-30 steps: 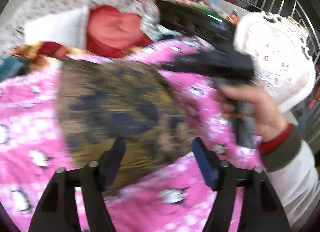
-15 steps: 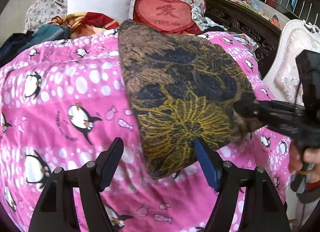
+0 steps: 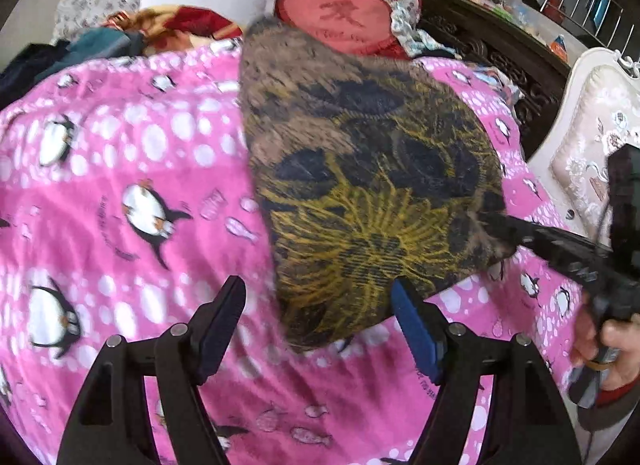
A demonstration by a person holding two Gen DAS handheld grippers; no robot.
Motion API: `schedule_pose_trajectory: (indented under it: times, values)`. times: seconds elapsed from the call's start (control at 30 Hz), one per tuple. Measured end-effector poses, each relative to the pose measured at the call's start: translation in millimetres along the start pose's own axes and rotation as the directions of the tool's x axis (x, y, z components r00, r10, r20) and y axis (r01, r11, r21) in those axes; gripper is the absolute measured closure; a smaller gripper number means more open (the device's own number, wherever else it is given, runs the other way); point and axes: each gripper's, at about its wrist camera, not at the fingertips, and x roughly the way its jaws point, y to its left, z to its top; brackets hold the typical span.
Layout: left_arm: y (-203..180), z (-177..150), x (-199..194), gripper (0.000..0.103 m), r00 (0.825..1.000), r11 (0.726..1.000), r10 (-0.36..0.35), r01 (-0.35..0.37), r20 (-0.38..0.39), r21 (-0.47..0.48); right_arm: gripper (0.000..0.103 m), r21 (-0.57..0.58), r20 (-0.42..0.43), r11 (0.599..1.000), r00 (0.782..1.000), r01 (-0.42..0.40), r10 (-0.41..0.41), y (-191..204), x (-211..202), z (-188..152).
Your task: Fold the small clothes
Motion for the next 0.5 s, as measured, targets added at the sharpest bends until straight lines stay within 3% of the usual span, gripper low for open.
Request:
schedule_pose_trajectory:
  times: [0.07, 0.2, 0.4, 0.5]
  values:
    - [3.4, 4.5, -6.5, 0.026, 0.998, 0.999, 0.040, -0.040, 0.037, -0.008, 0.078, 0.025, 0.030, 1.000, 1.000, -0.001, 0.000, -2.2, -12.5, 3.3]
    - [4.8, 14.0, -9.8, 0.023, 0.993, 0.995, 0.093, -0.091, 0.075, -0.029, 0.078, -0.026, 0.108, 0.999, 0.994, 0.029, -0.026, 22.1, -25.2, 15.9]
    - [-1.1, 24.6, -4.6, 0.023, 0.984, 0.989, 0.148, -0.147, 0.101, -0.023, 0.078, -0.064, 0.119, 0.998, 0.993, 0.014, -0.006, 45.3, -2.1, 37.2]
    - [-5.0, 30.3, 1.8, 0.023, 0.981, 0.986, 0.165, -0.165, 0.106, -0.011, 0.078, -0.049, 0.129, 0.996, 0.989, 0.074, -0.067, 39.6, 11.1, 45.6]
